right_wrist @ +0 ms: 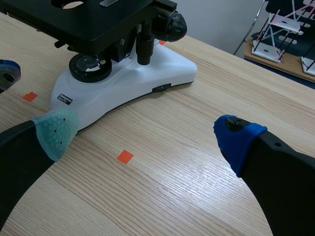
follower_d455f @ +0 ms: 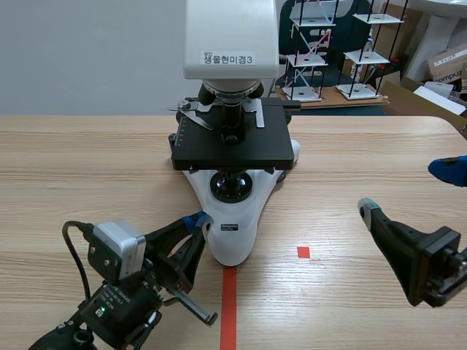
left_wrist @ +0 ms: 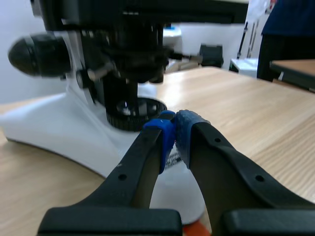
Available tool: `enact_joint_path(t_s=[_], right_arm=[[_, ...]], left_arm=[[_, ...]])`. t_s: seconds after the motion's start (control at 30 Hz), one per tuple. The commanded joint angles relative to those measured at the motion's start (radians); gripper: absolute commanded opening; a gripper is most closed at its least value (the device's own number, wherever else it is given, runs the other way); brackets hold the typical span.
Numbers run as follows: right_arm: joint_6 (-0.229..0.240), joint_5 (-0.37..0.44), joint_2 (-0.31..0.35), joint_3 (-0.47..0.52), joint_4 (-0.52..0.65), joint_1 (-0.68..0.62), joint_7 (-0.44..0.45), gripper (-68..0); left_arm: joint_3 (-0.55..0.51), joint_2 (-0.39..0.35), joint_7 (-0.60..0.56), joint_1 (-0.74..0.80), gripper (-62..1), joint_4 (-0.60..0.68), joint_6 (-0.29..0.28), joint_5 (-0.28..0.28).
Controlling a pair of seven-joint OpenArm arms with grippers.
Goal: Point at the diaphragm
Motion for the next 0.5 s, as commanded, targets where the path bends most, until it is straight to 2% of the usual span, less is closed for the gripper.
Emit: enact_joint_path(t_s=[0.0, 0.47], right_arm=[[-0.003, 0.010, 0.000, 0.007, 0.012, 0.006, 0.008, -7.3], [-0.003, 0.010, 0.000, 0.007, 0.012, 0.006, 0.008, -7.3]], left_arm=[[-0.006, 0.006, -0.007, -0.003, -59.2, 0.027, 0.002, -0.006], [-0.006, 0.013, -0.030, 0.005, -59.2, 0.027, 0.021, -0.013]])
